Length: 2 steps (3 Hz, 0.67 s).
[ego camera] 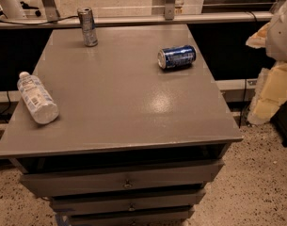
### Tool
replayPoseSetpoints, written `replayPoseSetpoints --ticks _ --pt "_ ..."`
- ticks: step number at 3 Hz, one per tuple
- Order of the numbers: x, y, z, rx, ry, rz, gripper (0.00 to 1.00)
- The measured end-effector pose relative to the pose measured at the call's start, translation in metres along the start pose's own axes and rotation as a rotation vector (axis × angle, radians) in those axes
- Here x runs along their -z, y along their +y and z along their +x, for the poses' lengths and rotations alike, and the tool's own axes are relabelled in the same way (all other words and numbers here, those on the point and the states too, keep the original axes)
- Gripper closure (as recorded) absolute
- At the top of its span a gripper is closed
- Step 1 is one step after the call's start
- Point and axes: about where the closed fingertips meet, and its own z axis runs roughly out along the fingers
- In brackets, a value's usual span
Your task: Pick pepsi can
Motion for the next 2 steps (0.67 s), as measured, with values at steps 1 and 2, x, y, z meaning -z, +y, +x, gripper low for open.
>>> replayPoseSetpoints --ticks 1,2 --pt "0.0 -0.001 -0.001 0.0 -0.002 0.003 0.0" --pt "-0.01 -0.034 -0.024 0.029 -0.086 0.036 0.0"
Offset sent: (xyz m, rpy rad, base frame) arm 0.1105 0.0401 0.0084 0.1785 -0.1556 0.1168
